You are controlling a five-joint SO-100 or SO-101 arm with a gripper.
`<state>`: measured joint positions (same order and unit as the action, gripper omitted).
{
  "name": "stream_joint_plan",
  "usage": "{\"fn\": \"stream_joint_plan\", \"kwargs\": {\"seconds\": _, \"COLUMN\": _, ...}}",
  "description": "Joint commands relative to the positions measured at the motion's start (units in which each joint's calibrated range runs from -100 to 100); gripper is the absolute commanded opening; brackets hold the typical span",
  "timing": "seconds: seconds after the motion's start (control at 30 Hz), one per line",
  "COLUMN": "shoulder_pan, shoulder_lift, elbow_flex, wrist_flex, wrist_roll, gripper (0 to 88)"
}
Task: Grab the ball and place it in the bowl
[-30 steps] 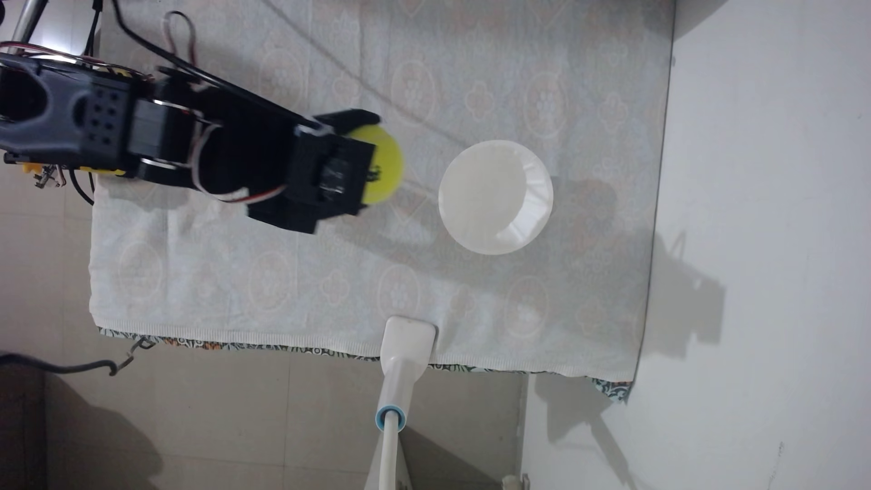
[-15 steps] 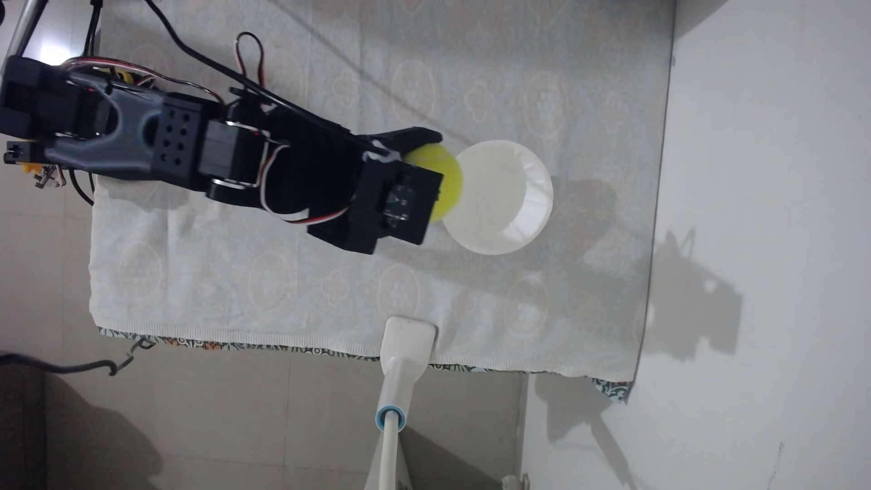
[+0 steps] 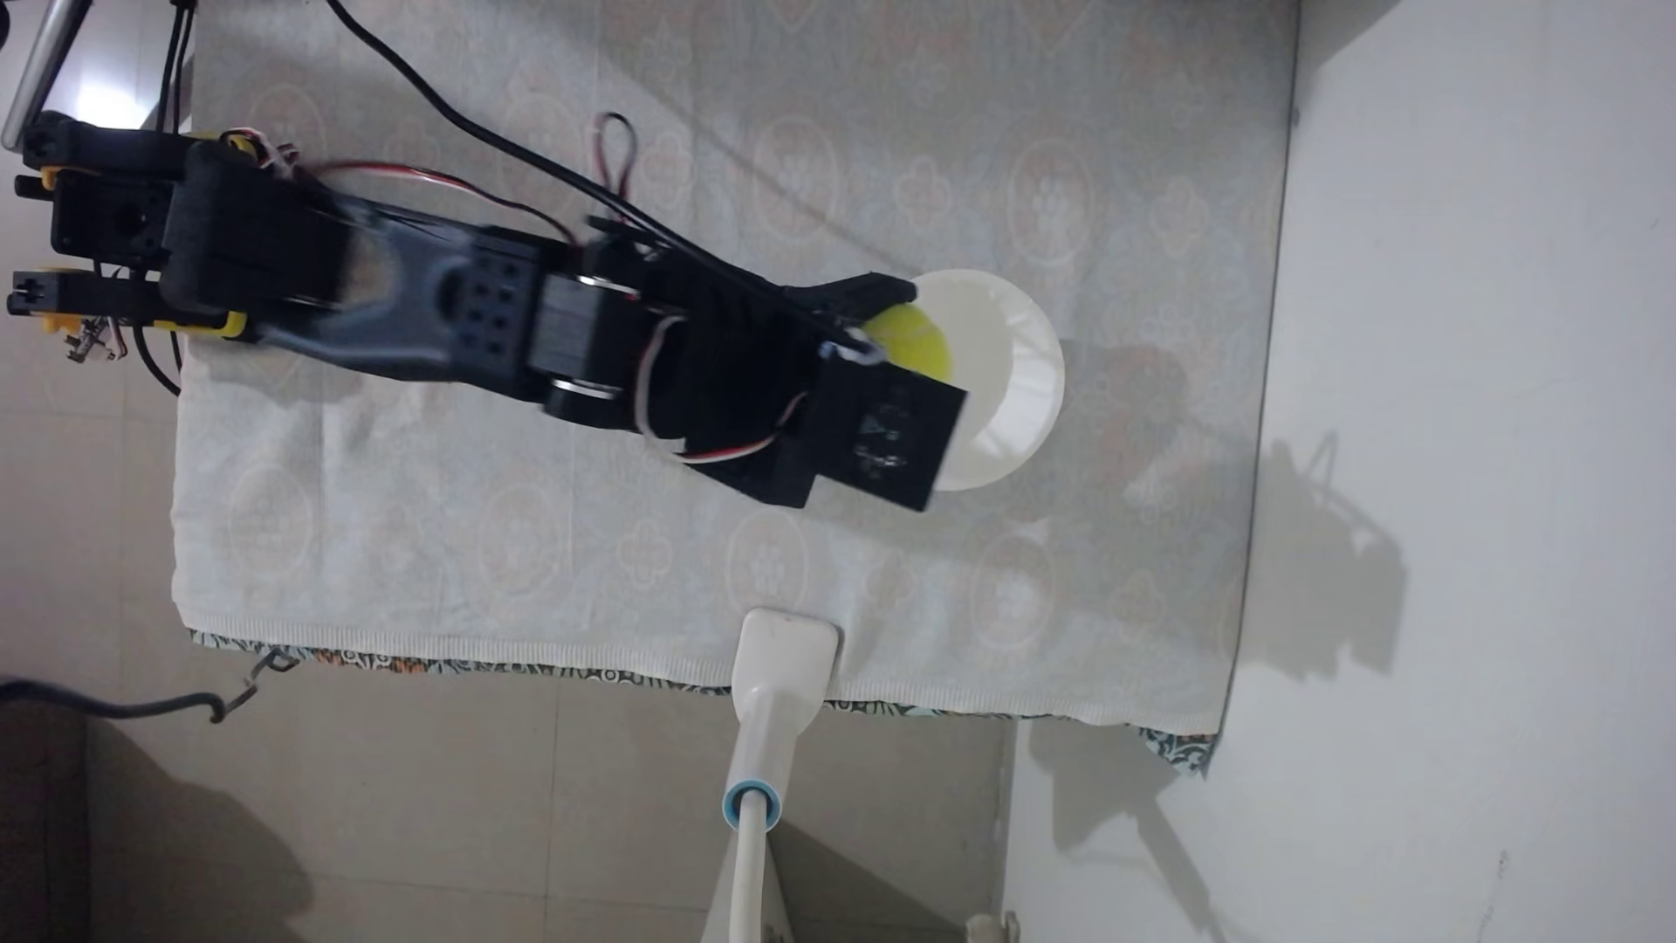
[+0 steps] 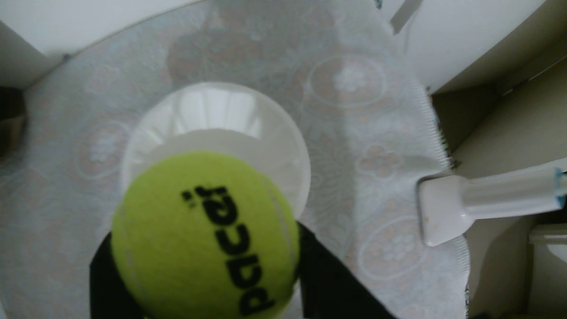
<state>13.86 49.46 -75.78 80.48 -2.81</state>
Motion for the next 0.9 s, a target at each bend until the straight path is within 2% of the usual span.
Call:
{"fn": "stream_joint_plan", "kwargs": {"seconds": 0.0, "shoulder_pan": -0.3, "shoulder_lift": 2.6, "elbow_flex": -23.9, "wrist_flex": 2.9, "wrist_roll": -1.2, "gripper": 30.5}}
{"fn": "stream_joint_plan", "kwargs": {"seconds": 0.53, "shoulder_pan": -4.7, "shoulder_lift": 4.3, "elbow_flex": -23.9, "wrist_flex": 5.0, "wrist_roll": -1.7, "gripper": 31.1}}
{"fn": "stream_joint_plan", "kwargs": {"seconds": 0.87, "shoulder_pan": -3.0, "shoulder_lift": 7.6, "elbow_flex": -23.9, "wrist_flex": 1.8, "wrist_roll": -1.2, "gripper": 30.9}}
